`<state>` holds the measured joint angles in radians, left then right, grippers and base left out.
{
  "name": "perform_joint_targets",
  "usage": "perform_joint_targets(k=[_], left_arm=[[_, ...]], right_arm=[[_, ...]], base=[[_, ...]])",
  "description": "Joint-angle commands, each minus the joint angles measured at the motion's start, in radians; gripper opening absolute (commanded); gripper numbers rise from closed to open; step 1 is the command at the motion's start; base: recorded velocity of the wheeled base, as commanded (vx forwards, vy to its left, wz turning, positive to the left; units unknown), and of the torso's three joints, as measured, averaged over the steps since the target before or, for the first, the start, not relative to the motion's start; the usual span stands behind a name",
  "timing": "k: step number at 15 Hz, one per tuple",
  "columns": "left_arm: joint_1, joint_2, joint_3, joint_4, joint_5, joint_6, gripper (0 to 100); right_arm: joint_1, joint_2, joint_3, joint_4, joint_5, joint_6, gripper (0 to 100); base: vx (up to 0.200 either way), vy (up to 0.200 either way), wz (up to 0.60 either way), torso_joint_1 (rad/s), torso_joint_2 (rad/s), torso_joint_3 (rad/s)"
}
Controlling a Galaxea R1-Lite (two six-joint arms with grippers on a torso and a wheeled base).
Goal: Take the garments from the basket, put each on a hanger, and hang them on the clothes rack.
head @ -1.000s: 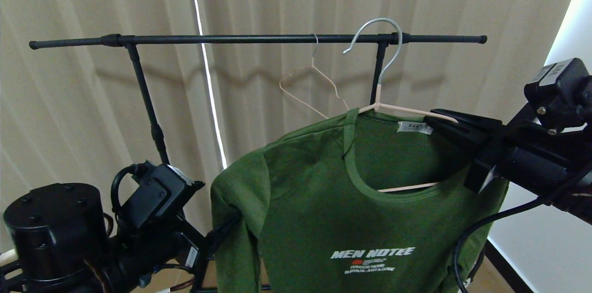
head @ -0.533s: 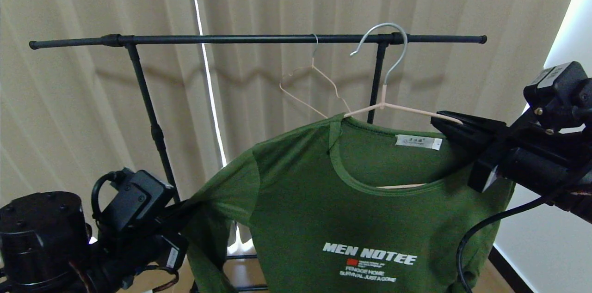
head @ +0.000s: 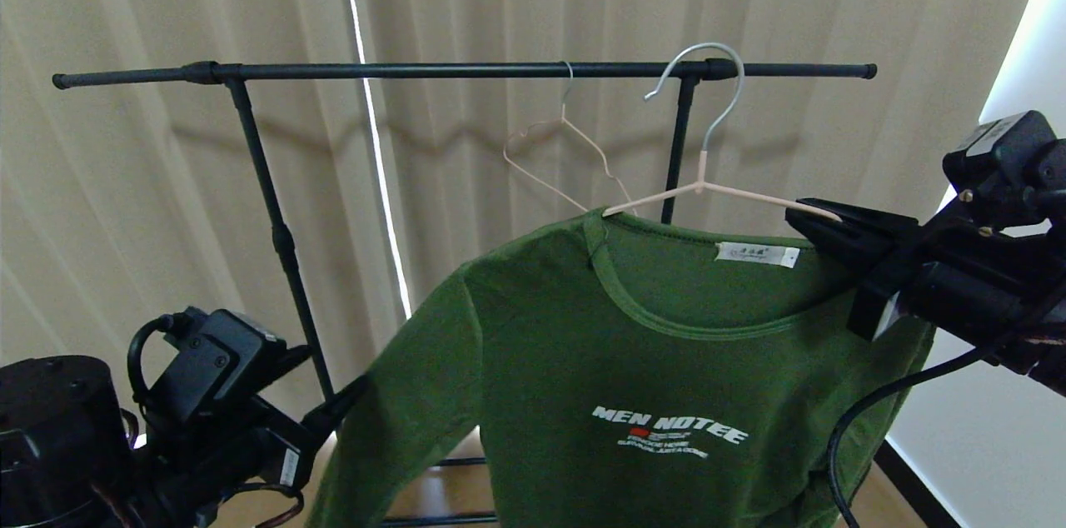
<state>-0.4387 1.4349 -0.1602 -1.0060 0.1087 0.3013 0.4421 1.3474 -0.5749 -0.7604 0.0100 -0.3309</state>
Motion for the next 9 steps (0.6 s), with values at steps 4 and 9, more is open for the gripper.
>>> perform_joint_targets(k=[4, 9], left_arm=[[0.0, -0.131, 0.001, 0.001, 0.0, -0.074, 100], [0.035, -0.175, 0.004, 0.0, 0.0, -0.146, 100]], right_arm=[[-0.056, -0.005, -0.01, 0.07, -0.028, 0.0, 0], [-0.114, 0.004, -0.028, 0.098, -0.059, -0.004, 0]], base=[[0.0, 0.0, 0.0, 0.0, 0.0, 0.0], [0.0, 0.0, 0.0, 0.0, 0.0, 0.0]])
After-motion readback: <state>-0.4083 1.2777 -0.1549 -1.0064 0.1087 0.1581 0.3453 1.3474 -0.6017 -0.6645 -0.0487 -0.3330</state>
